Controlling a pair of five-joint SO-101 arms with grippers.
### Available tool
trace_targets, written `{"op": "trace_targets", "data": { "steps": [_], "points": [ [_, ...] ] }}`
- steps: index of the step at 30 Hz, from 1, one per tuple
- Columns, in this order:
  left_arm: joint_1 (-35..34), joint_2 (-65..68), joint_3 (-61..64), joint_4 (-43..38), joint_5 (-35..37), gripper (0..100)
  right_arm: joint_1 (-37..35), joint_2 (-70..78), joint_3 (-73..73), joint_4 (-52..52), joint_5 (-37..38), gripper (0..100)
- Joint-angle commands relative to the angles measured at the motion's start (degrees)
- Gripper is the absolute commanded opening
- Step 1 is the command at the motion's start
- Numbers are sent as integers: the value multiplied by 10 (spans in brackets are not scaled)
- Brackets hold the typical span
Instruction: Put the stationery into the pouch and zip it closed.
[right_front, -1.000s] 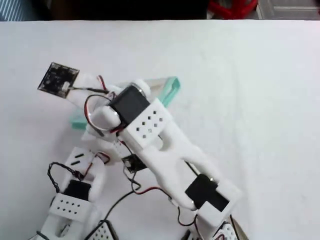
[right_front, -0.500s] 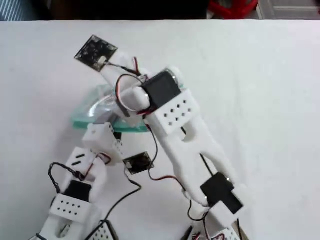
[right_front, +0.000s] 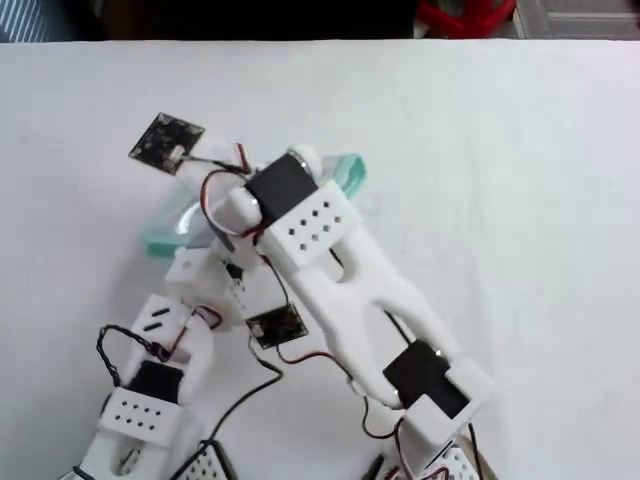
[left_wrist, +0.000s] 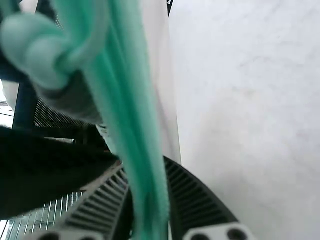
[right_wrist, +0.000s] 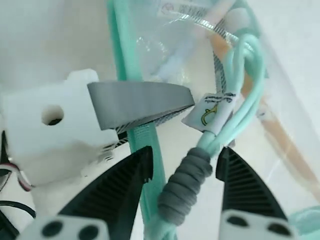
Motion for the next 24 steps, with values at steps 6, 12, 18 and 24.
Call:
{"op": "trace_targets", "data": {
  "steps": [6,12,18,24],
  "points": [
    [20,-7,-4,-8,-9,24,29,-19,34,4,-4,167],
    [24,-7,-4,-7,-7,24,32,-22,33,2,-3,38],
    [19,-7,-4,-7,-5,24,29,-71,-45,2,-3,17],
    [19,-7,-4,-10,-4,24,28,-174,-135,2,-6,17]
  ]
}}
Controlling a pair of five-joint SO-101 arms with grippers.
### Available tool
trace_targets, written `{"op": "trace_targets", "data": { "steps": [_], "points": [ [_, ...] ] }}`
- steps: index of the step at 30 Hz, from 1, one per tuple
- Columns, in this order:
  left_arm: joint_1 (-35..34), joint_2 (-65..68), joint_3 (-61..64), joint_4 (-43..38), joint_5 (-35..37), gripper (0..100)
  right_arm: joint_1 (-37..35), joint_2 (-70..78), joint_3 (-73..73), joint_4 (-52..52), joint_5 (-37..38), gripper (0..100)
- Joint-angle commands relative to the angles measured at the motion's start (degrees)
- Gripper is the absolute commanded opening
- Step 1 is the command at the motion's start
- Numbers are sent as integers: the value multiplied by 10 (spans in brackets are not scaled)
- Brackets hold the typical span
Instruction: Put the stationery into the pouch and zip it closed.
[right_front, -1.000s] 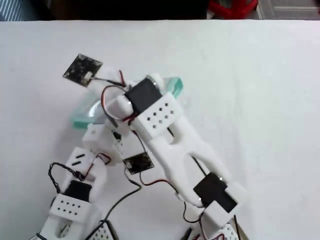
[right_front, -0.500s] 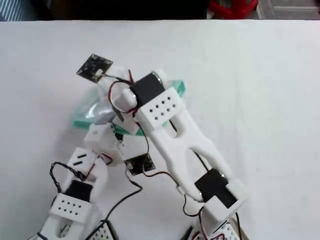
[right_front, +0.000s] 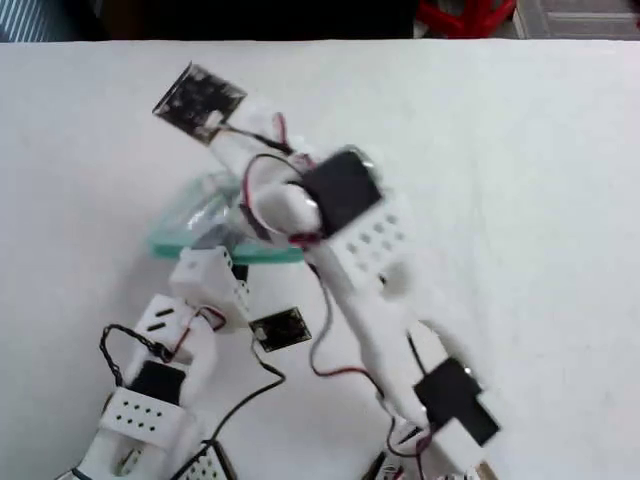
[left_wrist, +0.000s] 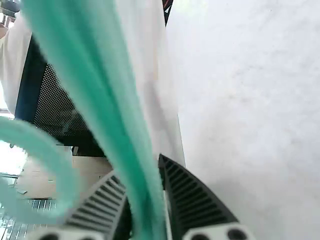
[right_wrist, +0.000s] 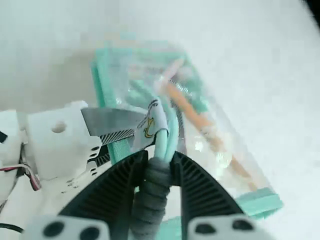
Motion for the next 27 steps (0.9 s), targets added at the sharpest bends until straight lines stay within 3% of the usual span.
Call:
{"op": "trace_targets", "data": {
  "steps": [1,11,19,22,27],
  "points": [
    [4,-7,-4,-11,-1,24,0,-75,-45,1,-4,17],
    [-15,-8,-105,-17,251,24,25,-114,-44,1,-3,17],
    [-6,-8,-208,127,458,24,120,-113,-44,0,-4,17],
    [25,-8,-236,185,505,24,124,-115,-55,-19,-4,18],
    [105,-8,-242,272,511,24,124,-125,-68,-98,-5,18]
  ]
}}
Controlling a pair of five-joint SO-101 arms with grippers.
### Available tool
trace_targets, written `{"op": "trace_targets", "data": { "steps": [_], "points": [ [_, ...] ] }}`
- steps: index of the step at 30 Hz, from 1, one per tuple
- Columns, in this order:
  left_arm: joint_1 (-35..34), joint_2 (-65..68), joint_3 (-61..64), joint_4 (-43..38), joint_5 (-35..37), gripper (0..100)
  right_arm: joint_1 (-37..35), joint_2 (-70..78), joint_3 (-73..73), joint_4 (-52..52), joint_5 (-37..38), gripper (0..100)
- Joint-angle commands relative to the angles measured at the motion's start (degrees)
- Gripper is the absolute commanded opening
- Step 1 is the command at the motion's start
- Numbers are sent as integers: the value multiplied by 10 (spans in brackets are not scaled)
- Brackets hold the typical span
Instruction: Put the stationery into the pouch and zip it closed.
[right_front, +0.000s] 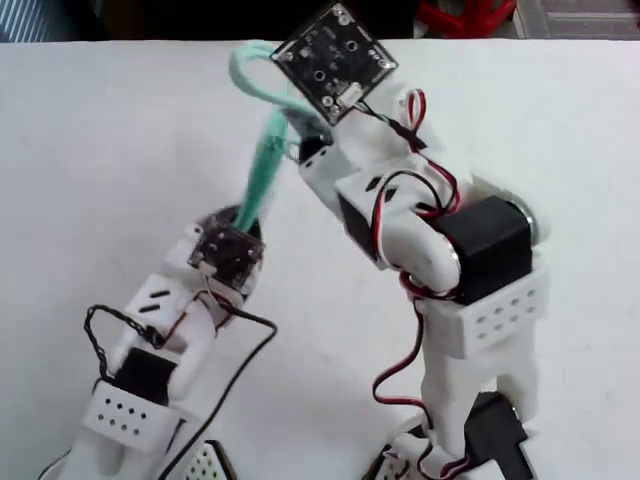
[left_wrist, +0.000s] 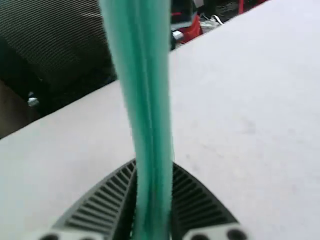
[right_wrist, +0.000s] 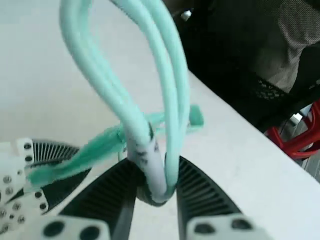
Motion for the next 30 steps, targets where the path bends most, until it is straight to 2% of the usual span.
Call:
{"op": "trace_targets", "data": {
  "steps": [1,8,12,14,20,27,30],
  "points": [
    [49,-7,-42,44,11,24,7,-18,-18,-62,-5,18],
    [50,-7,-29,79,11,24,6,2,-8,-112,-5,18],
    [9,-7,-24,77,18,24,18,4,9,-145,-5,18],
    [-21,-7,-24,77,53,24,23,4,33,-164,-5,18],
    [-79,-7,-24,76,83,24,74,-1,155,-251,-5,18],
    [-73,-7,-20,82,81,24,95,-1,212,-349,-5,18],
    [-41,-7,-22,105,69,24,84,-2,210,-408,-5,18]
  ]
}}
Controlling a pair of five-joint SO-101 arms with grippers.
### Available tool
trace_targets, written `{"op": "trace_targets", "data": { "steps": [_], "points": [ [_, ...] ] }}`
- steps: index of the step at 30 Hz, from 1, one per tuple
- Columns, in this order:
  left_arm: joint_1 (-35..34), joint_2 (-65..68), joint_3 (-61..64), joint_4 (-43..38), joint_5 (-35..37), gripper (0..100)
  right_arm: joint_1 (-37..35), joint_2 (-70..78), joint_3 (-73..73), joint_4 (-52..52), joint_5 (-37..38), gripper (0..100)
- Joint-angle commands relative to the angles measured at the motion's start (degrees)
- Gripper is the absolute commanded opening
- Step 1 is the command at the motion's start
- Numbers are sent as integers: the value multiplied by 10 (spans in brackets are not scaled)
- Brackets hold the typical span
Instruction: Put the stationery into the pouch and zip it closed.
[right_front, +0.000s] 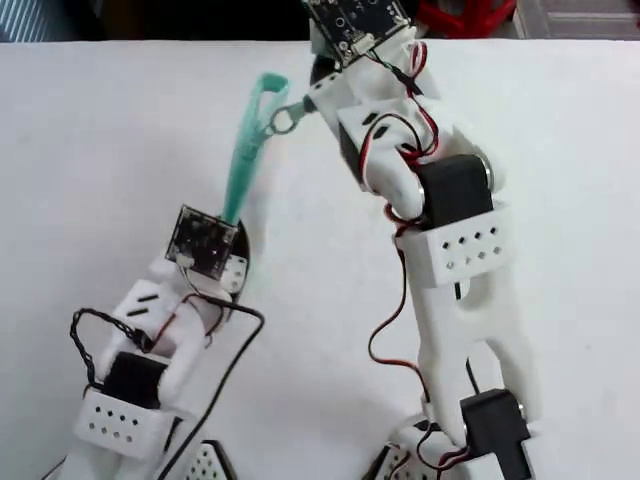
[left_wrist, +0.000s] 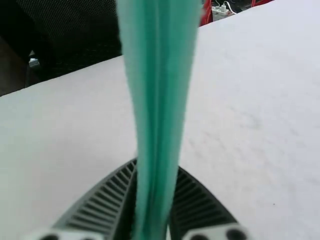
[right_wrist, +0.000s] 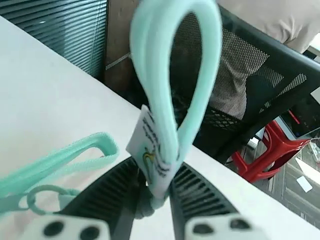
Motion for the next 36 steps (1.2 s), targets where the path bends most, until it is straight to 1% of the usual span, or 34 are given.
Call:
{"op": "trace_targets", "data": {
  "steps": [1,5,10,13,17,20,21,26,28,30,32,34,35,36],
  "points": [
    [33,3,-4,42,-19,24,-1,-8,-4,-84,-5,18],
    [80,3,-5,70,-50,23,-26,-3,-4,-153,-5,18],
    [83,0,-12,81,-55,23,-30,4,0,-196,-5,18],
    [85,-43,-15,113,-54,23,-4,39,-3,-196,-4,18],
    [84,-169,-5,171,-54,23,42,82,-1,-193,-4,18],
    [87,-283,14,219,-56,23,68,87,-4,-167,-4,18],
    [87,-299,14,225,-56,23,73,80,-4,-159,-1,18],
    [83,-245,17,192,-56,23,102,1,-4,-111,1,25],
    [83,-236,17,185,-56,23,104,-36,-4,-54,2,80],
    [83,-237,17,186,-56,23,94,-72,-4,25,41,176],
    [83,-237,17,186,-56,23,65,-104,-4,108,122,249],
    [83,-237,17,187,-56,23,24,-127,-3,210,248,252],
    [83,-237,17,188,-56,23,-3,-133,-3,260,309,237],
    [83,-237,17,188,-56,23,-26,-140,-4,306,353,217]
  ]
}}
